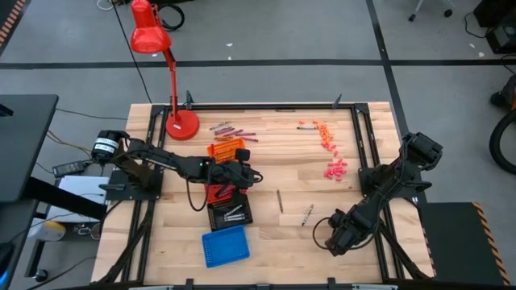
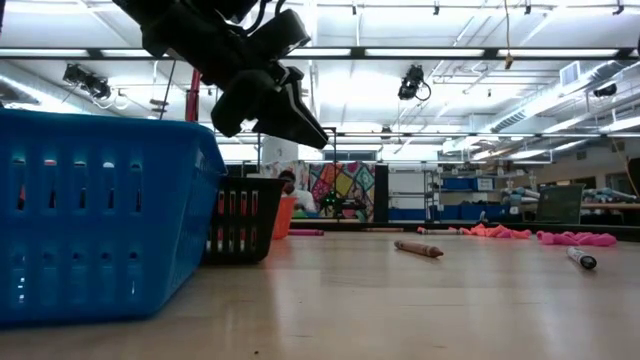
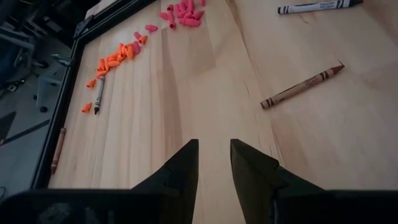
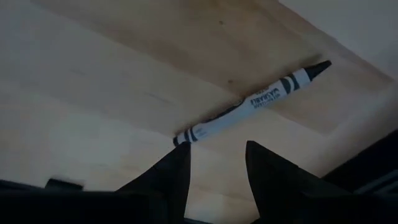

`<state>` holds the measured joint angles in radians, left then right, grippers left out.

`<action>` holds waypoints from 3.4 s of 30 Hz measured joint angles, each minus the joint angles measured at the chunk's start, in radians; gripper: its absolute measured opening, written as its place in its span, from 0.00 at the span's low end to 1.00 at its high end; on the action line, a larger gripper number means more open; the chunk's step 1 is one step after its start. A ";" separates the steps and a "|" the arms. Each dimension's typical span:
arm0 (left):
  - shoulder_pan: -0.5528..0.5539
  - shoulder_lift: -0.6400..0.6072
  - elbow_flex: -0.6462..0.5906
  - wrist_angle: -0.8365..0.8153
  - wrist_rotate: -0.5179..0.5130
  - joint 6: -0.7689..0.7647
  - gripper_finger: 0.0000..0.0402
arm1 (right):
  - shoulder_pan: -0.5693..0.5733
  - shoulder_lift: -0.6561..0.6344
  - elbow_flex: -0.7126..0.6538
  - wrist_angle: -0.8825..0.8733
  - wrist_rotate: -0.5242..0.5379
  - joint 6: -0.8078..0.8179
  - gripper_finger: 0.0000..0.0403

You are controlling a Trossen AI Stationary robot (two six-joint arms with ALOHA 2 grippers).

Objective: Sort crayons
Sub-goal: Put the black crayon into the black basket

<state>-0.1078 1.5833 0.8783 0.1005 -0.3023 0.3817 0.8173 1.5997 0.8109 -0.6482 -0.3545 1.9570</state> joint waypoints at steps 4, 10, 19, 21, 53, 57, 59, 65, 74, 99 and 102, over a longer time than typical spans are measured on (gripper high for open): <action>0.000 0.000 0.000 -0.002 0.000 0.000 0.26 | 0.000 0.000 -0.024 0.037 0.013 0.004 0.39; 0.000 0.000 0.000 -0.003 0.000 0.000 0.26 | 0.001 0.000 -0.076 0.092 0.016 0.033 0.39; 0.000 0.000 0.000 -0.008 0.000 0.000 0.26 | 0.000 -0.003 -0.089 0.101 0.021 0.015 0.29; 0.000 0.000 0.000 -0.008 0.000 0.000 0.26 | 0.000 -0.003 -0.090 0.101 0.026 0.015 0.24; 0.000 0.000 0.000 -0.008 0.011 -0.001 0.26 | -0.024 -0.149 -0.093 0.109 0.348 -0.050 0.07; 0.000 0.000 0.000 0.003 0.094 -0.013 0.26 | -0.055 -0.173 -0.092 0.109 0.471 -0.143 0.07; 0.000 0.000 0.000 0.019 0.142 -0.028 0.26 | -0.080 -0.181 -0.092 0.109 0.537 -0.211 0.07; -0.002 0.000 0.000 0.023 0.194 -0.115 0.26 | -0.193 -0.188 -0.092 0.122 0.759 -0.508 0.07; -0.001 0.000 0.000 0.090 0.195 -0.310 0.26 | -0.337 -0.188 -0.091 0.340 1.022 -1.024 0.07; -0.082 0.000 0.000 0.203 0.099 -0.474 0.33 | -0.489 -0.178 -0.090 1.133 0.796 -1.980 0.07; -0.087 0.000 0.000 0.203 0.087 -0.486 0.37 | -0.498 -0.178 -0.090 1.188 0.747 -2.015 0.07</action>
<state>-0.1944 1.5829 0.8785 0.3037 -0.2157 -0.1042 0.3189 1.4216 0.7208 0.5399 0.3926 -0.0576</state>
